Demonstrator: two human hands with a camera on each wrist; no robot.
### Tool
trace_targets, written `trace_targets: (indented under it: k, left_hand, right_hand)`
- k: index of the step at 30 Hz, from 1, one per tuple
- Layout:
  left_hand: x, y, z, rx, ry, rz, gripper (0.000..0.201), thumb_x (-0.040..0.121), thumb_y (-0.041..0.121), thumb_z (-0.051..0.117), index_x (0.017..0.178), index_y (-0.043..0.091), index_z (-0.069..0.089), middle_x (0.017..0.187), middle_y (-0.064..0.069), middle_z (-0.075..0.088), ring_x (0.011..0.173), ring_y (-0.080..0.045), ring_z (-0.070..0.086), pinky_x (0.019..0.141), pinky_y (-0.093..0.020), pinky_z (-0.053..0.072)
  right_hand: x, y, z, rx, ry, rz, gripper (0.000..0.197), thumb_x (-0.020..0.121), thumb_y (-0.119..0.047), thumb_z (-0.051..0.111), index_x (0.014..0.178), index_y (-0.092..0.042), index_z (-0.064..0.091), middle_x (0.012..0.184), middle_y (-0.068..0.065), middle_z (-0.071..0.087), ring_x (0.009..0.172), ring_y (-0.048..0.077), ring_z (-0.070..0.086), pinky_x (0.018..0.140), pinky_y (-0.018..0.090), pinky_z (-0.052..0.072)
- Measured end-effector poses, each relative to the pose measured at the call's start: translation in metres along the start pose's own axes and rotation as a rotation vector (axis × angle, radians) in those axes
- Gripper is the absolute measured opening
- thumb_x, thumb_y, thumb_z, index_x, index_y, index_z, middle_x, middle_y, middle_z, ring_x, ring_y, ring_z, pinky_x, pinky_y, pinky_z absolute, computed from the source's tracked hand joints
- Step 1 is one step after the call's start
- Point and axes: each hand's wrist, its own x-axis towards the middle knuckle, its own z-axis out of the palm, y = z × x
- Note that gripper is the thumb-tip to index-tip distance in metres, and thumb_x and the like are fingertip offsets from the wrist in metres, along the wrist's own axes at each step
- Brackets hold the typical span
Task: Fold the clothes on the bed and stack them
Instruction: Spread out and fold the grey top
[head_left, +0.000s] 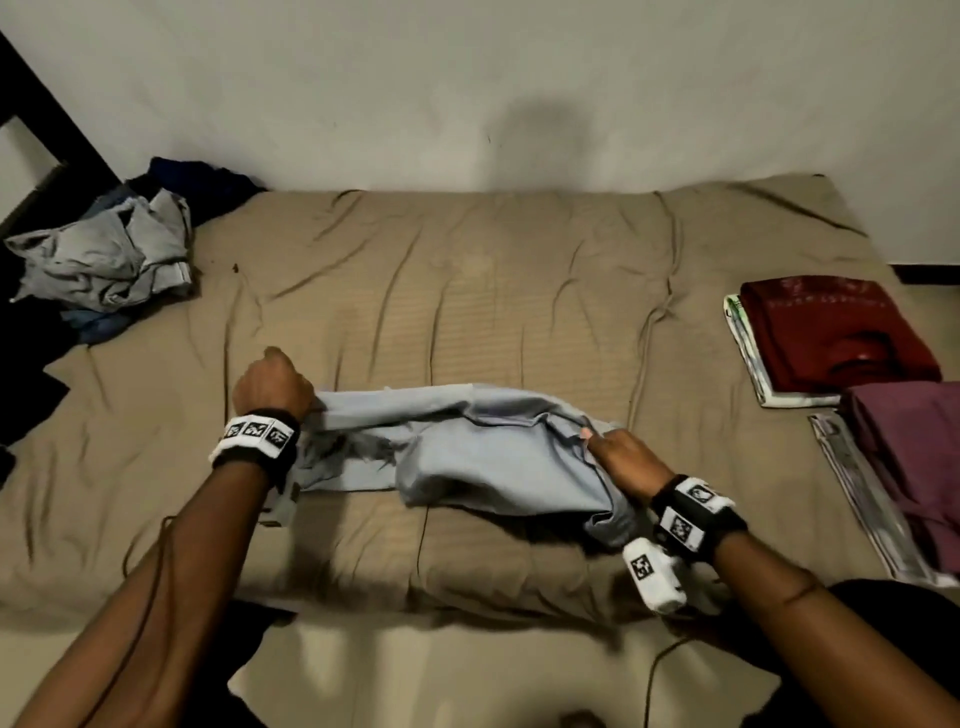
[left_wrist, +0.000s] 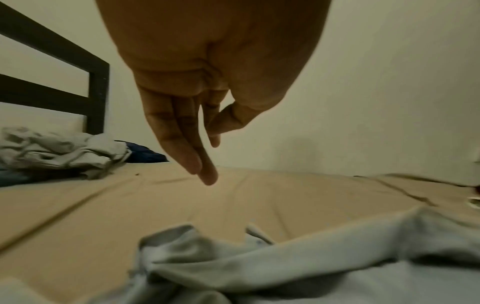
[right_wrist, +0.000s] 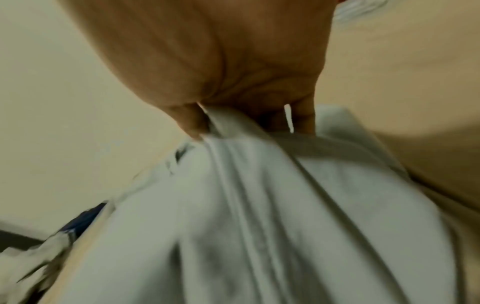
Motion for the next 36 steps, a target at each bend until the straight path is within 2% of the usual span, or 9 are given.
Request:
trace_targets:
  k: [3,9,14,18,22,26,31,33,36]
  left_hand:
    - [-0.034,0.027,0.034,-0.063,-0.085,0.145,0.027,0.088,0.008,0.061,0.113,0.000,0.059,0.104,-0.029,0.068,0.099,-0.048,0.064,0.083,-0.050,0.051]
    - [-0.164,0.062,0.117,-0.255,-0.387,0.372,0.006,0.086,0.022,0.066,0.090,0.022,0.070,0.084,-0.004,0.075,0.085,-0.028,0.070,0.071,-0.037,0.055]
    - [-0.238,0.101,0.143,-0.751,-0.708,0.238,0.034,0.068,0.037,0.086,0.095,0.019,0.076,0.069,0.009,0.072,0.066,-0.001,0.067,0.069,-0.028,0.059]
    - [-0.270,0.122,0.153,-0.942,-0.784,0.161,0.063,0.053,0.050,0.095,0.102,0.019,0.070,0.088,0.012,0.076,0.083,0.002,0.071,0.077,-0.023,0.056]
    - [-0.274,0.120,0.146,-1.269,-0.741,0.010,0.060,0.064,0.023,0.090,0.115,0.003,0.066,0.111,-0.013,0.076,0.106,-0.030,0.072,0.098,-0.047,0.055]
    - [-0.266,0.086,0.111,-1.371,-0.648,0.104,0.055,0.068,0.011,0.078,0.121,0.005,0.066,0.119,-0.009,0.074,0.115,-0.023,0.068,0.099,-0.035,0.051]
    - [-0.264,0.029,0.037,-1.336,-0.719,0.358,0.050,0.075,0.009,0.067,0.123,-0.004,0.068,0.124,-0.013,0.071,0.119,-0.025,0.066,0.100,-0.032,0.051]
    - [-0.260,0.014,0.008,-1.300,-0.691,0.400,0.047,0.074,0.007,0.064,0.119,-0.004,0.071,0.122,-0.016,0.072,0.118,-0.029,0.067,0.100,-0.035,0.051]
    - [-0.248,-0.001,-0.027,-1.214,-0.612,0.522,0.040,0.074,0.008,0.060,0.108,-0.009,0.072,0.116,-0.019,0.073,0.115,-0.034,0.067,0.101,-0.037,0.050]
  right_hand:
    - [0.021,0.066,0.016,-0.069,0.031,0.282,0.049,0.094,-0.049,0.054,0.123,-0.012,0.067,0.127,0.006,0.068,0.120,0.025,0.061,0.102,0.035,0.046]
    - [-0.003,0.091,0.028,0.006,0.151,0.424,0.051,0.058,-0.051,0.092,0.064,-0.017,0.054,0.060,0.000,0.058,0.060,0.015,0.053,0.058,0.029,0.037]
    - [-0.022,0.061,0.025,0.240,0.050,0.348,0.028,0.072,-0.026,0.076,0.069,-0.004,0.059,0.067,0.012,0.059,0.063,0.020,0.057,0.063,0.036,0.047]
    - [-0.050,0.013,0.023,0.681,-0.131,0.358,0.023,0.100,0.001,0.048,0.082,-0.007,0.059,0.057,0.006,0.060,0.040,0.013,0.055,0.036,0.020,0.043]
    - [-0.060,-0.009,0.004,0.734,-0.191,0.213,0.013,0.098,0.002,0.051,0.094,0.001,0.064,0.075,0.016,0.069,0.056,0.020,0.068,0.051,0.033,0.059]
    - [-0.046,-0.014,-0.007,0.287,-0.086,-0.038,0.012,0.092,0.003,0.057,0.096,-0.004,0.066,0.086,0.016,0.071,0.065,0.012,0.066,0.060,0.028,0.051]
    - [-0.027,-0.031,0.050,-0.214,-0.078,-0.516,0.057,0.082,-0.014,0.067,0.136,-0.025,0.055,0.125,-0.001,0.058,0.111,0.003,0.054,0.091,0.014,0.042]
    - [-0.016,-0.046,0.090,-0.322,-0.221,-0.647,0.056,0.080,-0.011,0.073,0.131,-0.030,0.060,0.126,0.001,0.058,0.117,0.009,0.049,0.103,0.022,0.039]
    - [-0.017,-0.072,0.137,-0.481,-0.424,-0.689,0.027,0.082,-0.033,0.075,0.102,-0.016,0.068,0.103,0.005,0.065,0.097,0.019,0.057,0.085,0.036,0.048]
